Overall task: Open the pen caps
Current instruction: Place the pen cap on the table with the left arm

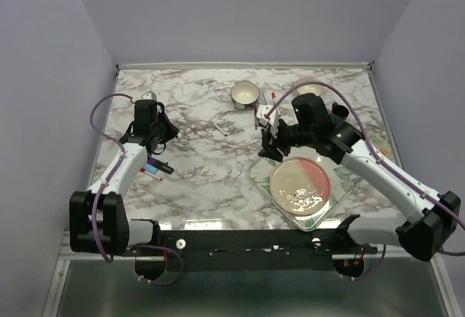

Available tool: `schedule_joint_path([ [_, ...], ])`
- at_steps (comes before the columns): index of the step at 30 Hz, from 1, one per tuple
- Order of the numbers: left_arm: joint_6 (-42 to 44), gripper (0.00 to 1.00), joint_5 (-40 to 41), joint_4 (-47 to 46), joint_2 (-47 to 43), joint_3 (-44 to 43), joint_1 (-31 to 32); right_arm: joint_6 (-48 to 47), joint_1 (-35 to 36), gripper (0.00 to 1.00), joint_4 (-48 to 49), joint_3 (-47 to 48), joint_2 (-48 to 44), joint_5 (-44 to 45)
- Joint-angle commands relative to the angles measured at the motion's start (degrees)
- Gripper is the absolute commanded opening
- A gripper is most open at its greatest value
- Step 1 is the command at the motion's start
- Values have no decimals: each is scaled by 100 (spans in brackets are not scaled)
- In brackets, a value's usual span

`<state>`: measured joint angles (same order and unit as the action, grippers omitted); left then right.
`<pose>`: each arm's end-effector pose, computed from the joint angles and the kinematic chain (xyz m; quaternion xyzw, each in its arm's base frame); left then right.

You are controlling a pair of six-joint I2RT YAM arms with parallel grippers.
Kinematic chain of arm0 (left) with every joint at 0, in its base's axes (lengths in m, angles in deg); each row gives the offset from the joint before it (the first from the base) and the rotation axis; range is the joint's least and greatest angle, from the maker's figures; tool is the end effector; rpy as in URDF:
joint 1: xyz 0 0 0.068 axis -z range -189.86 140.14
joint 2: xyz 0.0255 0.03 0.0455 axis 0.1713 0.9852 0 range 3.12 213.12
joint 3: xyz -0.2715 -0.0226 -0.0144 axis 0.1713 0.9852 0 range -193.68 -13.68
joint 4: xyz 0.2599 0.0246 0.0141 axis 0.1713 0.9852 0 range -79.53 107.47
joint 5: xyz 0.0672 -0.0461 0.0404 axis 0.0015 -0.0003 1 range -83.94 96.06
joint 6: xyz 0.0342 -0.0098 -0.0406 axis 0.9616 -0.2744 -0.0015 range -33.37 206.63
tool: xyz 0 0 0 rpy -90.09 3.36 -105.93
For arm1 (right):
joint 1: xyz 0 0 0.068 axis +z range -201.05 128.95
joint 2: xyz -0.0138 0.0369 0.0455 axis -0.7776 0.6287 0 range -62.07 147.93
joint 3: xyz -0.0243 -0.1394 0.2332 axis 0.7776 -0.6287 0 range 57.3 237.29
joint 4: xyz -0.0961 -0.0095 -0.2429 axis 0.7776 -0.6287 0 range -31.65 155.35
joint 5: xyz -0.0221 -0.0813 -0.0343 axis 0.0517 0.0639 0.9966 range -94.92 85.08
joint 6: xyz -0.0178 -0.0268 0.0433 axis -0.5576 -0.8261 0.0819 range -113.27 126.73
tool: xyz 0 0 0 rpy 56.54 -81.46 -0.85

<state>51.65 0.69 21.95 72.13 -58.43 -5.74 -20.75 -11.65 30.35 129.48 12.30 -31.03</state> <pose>0.2614 -0.0222 0.2500 -0.2159 0.8626 -0.1917 0.4153 0.2067 0.1901 0.3543 -0.5646 0.6727 0.2462 0.4099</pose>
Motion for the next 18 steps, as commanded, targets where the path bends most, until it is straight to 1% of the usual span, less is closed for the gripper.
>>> schedule_joint_path([
  [1, 17, 0, 174, 678, 1111, -927, 1, -108, -677, 61, 855, -1136, -537, -973],
  [3, 114, 0, 307, 916, 1429, -1184, 10, 84, -967, 61, 802, -1128, -616, -1317],
  [4, 201, 0, 404, 995, 1744, -1437, 19, 85, -1030, 61, 767, -1093, -634, -1448],
  [6, 263, 0, 492, 1197, 2071, -1702, 19, 112, -1092, 61, 749, -1136, -652, -1660],
  [7, 342, 0, 493, 1259, 2403, -2008, 27, 103, -1092, 61, 758, -1180, -643, -1713],
  [8, 378, 0, 745, 1442, 2572, -2168, 27, 94, -1092, 61, 715, -1180, -617, -1835],
  [10, 457, 0, 852, 1663, 3054, -2615, 27, 42, -1092, 61, 583, -1119, -503, -1933],
  [13, 554, 1, 1081, 1945, 3538, -3011, 36, -20, -1092, 61, 346, -943, -380, -2039],
  [16, 615, 2, 1240, 2138, 3864, -3258, 36, -20, -1092, 62, 310, -925, -362, -2030],
  [18, 615, 6, 1231, 2217, 3988, -3347, 45, -11, -1092, 62, 328, -952, -362, -2030],
])
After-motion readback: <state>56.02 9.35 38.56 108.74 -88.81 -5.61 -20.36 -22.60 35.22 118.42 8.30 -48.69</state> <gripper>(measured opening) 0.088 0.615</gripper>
